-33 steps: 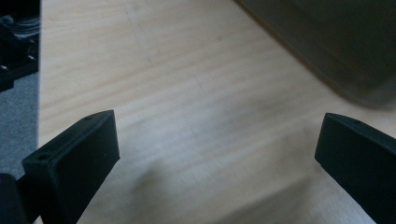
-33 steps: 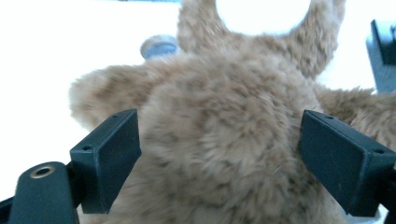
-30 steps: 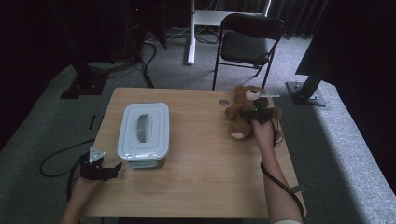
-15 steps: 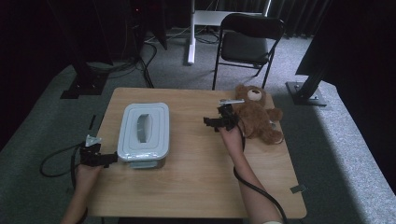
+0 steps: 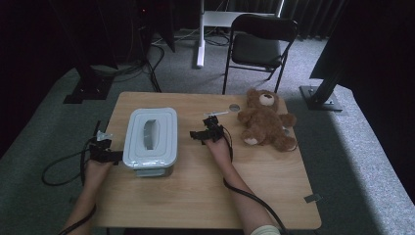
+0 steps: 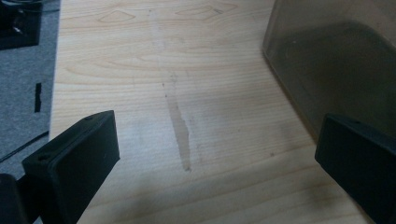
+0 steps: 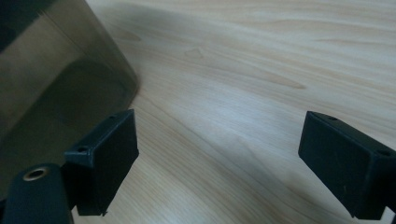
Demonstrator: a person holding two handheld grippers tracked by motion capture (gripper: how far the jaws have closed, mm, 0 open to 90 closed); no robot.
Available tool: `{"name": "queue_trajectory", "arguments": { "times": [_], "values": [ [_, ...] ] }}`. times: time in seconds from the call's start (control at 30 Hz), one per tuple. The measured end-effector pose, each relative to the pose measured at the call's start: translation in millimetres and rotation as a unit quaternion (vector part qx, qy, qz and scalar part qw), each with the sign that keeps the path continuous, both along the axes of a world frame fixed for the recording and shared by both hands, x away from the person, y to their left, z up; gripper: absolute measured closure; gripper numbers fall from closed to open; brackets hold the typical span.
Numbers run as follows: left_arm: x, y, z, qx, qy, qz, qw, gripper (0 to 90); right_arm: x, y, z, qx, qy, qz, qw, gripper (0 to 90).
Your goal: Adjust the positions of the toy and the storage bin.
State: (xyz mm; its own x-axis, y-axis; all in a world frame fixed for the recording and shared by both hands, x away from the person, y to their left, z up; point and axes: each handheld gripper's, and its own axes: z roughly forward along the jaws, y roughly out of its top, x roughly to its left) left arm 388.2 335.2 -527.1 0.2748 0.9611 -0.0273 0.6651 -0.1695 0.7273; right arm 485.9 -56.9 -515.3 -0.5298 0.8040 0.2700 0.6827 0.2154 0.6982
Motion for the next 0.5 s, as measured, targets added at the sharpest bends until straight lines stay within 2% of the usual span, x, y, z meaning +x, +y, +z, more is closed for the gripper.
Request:
{"name": "queue_trajectory", "arguments": {
  "times": [0.03, 0.13, 0.27, 0.37, 0.5],
  "values": [
    [1.0, -0.9, -0.5, 0.0, 0.001, -0.002, 1.0, 0.5, 1.4, 3.2, -3.2, 0.006, 0.004, 0.004, 1.0, 11.4],
    [4.1, -4.6, -2.4, -0.005, 0.002, -0.01, 0.9999, 0.5, 3.6, 11.5, -9.7, -0.005, 0.009, 0.01, 0.9999, 11.4],
    [4.2, -7.5, -2.7, -0.01, 0.002, -0.016, 0.9998, 0.5, 5.6, 21.6, -15.3, 0.001, 0.019, 0.017, 0.9997, 11.4],
    [3.2, -8.4, -2.7, -0.008, -0.001, -0.017, 0.9998, 0.5, 5.5, 27.3, -16.1, 0.005, 0.019, 0.025, 0.9995, 11.3],
    [1.9, -11.7, -2.8, -0.004, -0.004, -0.02, 0.9998, 0.5, 4.0, 34.6, -16.3, 0.0, 0.009, 0.039, 0.9992, 11.3]
  ]
}}
